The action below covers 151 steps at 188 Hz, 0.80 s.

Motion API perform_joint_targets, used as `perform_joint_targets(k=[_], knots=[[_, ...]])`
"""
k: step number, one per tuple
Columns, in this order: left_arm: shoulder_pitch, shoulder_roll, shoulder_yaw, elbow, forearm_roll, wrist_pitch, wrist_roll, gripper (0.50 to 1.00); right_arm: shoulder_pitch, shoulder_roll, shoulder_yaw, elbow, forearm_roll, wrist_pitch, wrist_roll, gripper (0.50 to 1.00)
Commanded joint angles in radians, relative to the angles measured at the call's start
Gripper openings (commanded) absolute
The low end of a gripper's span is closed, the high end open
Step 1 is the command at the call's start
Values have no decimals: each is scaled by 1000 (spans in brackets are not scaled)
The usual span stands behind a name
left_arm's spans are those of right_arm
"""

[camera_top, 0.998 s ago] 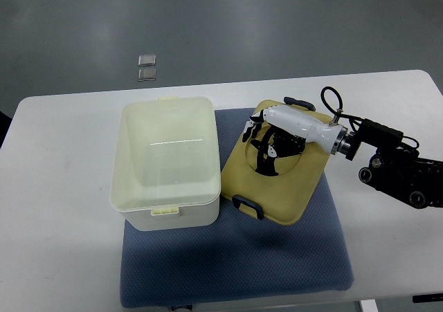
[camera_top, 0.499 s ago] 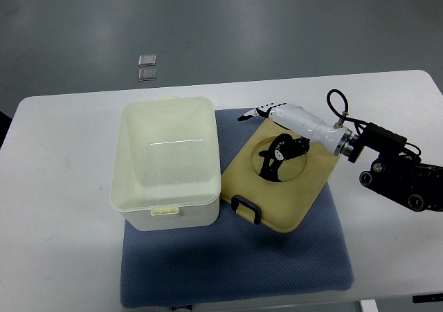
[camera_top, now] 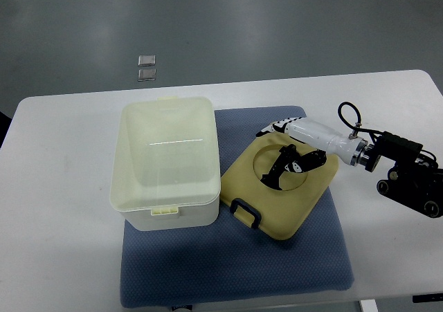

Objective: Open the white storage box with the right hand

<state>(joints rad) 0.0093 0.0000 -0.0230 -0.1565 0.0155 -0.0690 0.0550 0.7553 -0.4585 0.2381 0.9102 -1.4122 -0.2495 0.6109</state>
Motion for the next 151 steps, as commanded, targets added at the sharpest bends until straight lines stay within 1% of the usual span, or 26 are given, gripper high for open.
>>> perform_joint_targets(k=[1, 79, 93, 112, 115, 125, 151], knots=[[0, 0, 0, 0, 0, 0, 0, 1000, -1, -25, 1, -5, 1, -2, 0, 829], [-6, 0, 0, 2, 0, -2, 0, 1000, 2, -118, 17, 1, 22, 9, 0, 829], [-6, 0, -2, 2, 0, -2, 0, 1000, 4, -129, 20, 2, 56, 12, 0, 829], [-6, 0, 0, 2, -2, -2, 0, 1000, 16, -144, 21, 4, 162, 53, 0, 829], [-6, 0, 0, 2, 0, -2, 0, 1000, 18, -150, 21, 4, 203, 75, 0, 829], [-6, 0, 0, 2, 0, -2, 0, 1000, 27, -160, 24, 4, 278, 113, 0, 829], [-8, 0, 0, 2, 0, -2, 0, 1000, 56, -166, 46, -4, 450, 199, 0, 829]])
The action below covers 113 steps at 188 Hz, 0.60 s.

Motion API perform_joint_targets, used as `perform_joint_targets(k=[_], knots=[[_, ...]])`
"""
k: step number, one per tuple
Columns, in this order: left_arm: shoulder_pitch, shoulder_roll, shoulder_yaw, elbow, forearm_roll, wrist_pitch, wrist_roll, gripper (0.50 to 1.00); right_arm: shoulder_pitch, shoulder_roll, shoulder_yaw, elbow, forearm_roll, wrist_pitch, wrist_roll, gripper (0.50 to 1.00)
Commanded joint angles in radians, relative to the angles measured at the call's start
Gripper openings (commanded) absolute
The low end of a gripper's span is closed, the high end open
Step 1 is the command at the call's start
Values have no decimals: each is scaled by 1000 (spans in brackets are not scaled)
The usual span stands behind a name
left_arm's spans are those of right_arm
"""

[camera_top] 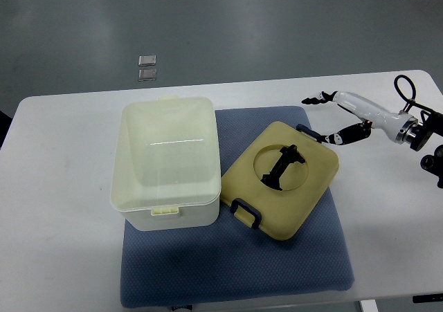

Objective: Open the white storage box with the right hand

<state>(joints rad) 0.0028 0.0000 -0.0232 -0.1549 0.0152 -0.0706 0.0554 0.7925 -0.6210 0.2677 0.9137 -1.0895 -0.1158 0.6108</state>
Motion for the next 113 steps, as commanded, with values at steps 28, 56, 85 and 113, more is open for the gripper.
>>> perform_joint_targets(k=[28, 56, 85, 113], knots=[[0, 0, 0, 0, 0, 0, 0, 1000, 13, 17, 87, -22, 302, 85, 0, 829], [0, 0, -1, 0, 0, 0, 0, 1000, 10, 89, 169, -49, 493, 84, -29, 858], [0, 0, -1, 0, 0, 0, 0, 1000, 10, 135, 217, -88, 691, 91, -138, 907], [0, 0, -1, 0, 0, 0, 0, 1000, 11, 141, 225, -92, 849, 91, -204, 913]])
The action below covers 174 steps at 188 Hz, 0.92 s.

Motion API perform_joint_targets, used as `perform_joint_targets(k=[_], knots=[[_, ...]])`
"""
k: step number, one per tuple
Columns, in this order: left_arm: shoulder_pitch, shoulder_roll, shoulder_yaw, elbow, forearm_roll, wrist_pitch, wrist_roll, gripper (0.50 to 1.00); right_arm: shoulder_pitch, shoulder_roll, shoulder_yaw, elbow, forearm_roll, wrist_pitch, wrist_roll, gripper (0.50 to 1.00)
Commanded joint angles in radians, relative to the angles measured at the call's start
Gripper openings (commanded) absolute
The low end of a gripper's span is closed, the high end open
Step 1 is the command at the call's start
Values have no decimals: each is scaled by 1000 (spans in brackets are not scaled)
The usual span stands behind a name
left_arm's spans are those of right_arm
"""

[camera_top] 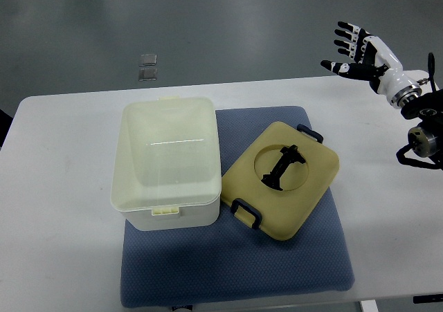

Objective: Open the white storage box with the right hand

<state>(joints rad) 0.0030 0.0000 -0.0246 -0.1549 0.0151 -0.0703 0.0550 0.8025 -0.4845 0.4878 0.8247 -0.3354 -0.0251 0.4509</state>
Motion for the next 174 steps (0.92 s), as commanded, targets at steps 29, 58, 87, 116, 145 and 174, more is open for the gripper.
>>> perform_joint_targets(k=[29, 58, 87, 116, 145, 174], knots=[[0, 0, -2, 0, 0, 1, 0, 1000, 1, 4, 2, -4, 157, 1, -89, 913], [0, 0, -2, 0, -1, 0, 0, 1000, 3, 4, 6, -4, 242, 4, -153, 913], [0, 0, -2, 1, 0, 0, 0, 1000, 3, 11, 6, -2, 253, -1, -146, 919], [0, 0, -2, 5, -1, 1, 0, 1000, -6, 24, 32, -4, 253, -3, -146, 924], [0, 0, -2, 9, -1, 0, 0, 1000, -26, 27, 58, -4, 253, -1, -147, 924], [0, 0, 2, 9, -1, 1, 0, 1000, -28, 29, 60, -4, 251, -1, -146, 924]])
